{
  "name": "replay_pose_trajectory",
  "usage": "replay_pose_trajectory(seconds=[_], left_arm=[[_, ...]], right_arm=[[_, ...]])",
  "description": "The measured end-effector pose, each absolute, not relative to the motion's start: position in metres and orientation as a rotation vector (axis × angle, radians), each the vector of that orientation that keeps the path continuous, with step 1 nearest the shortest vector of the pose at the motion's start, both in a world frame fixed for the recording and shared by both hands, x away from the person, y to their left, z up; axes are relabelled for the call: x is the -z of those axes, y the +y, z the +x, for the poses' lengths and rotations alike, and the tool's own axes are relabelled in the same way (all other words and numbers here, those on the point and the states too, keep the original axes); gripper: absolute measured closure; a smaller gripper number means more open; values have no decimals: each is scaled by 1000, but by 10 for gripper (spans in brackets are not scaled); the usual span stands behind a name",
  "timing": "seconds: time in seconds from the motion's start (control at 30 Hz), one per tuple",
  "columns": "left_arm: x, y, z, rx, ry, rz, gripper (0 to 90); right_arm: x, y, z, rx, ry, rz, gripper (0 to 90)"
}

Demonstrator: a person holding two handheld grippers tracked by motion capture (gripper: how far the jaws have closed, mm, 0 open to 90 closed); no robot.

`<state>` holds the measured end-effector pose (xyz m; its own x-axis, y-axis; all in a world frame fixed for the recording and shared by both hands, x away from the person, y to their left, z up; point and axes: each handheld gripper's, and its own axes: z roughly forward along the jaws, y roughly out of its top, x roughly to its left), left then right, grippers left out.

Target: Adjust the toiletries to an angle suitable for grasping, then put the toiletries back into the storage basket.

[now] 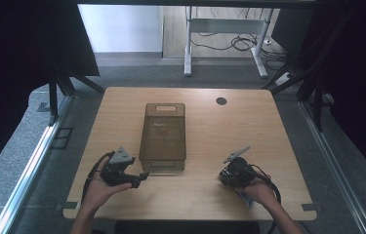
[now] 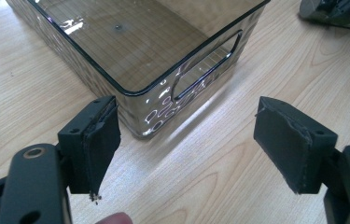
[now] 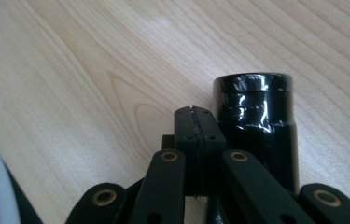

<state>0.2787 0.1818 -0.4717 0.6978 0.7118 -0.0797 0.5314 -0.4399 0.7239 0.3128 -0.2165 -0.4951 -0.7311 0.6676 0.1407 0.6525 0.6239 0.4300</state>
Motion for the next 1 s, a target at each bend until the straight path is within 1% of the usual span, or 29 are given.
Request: replay_pose_trajectory(seconds=[0.33,0.43,0.47,0.5,0.57,0.6,0.73,0.77,0.8,0.9,0.93,0.97,1.0], left_arm=[[472,182,279,-305,947,2148,228],[472,181,279,-306,945,2150,227],[472,181,279,-306,941,2154,227],[473,180,279,-307,940,2154,227],[472,179,278,-306,938,2157,227],[472,179,278,-307,937,2157,227],[472,179,278,-306,937,2157,227],[473,179,279,-302,939,2157,227],[473,178,279,-301,941,2159,227],[474,178,279,-301,940,2162,227],[473,178,279,-302,939,2161,227],[473,178,279,-302,939,2160,227],[473,178,279,-301,939,2159,227]], right_arm=[[496,-219,316,-718,2773,1157,881],[491,-219,311,-748,2765,1140,841],[488,-219,309,-758,2760,1127,806],[483,-221,305,-776,2730,1100,717],[479,-223,302,-785,2687,1095,643],[479,-223,302,-785,2687,1095,643],[476,-230,298,-759,2631,1120,500],[476,-230,298,-759,2631,1120,500],[478,-232,298,-724,2619,1157,456],[482,-232,298,-661,2591,1174,415],[482,-232,298,-661,2591,1174,415],[484,-230,298,-631,2582,1186,385],[484,-230,298,-631,2582,1186,385]])
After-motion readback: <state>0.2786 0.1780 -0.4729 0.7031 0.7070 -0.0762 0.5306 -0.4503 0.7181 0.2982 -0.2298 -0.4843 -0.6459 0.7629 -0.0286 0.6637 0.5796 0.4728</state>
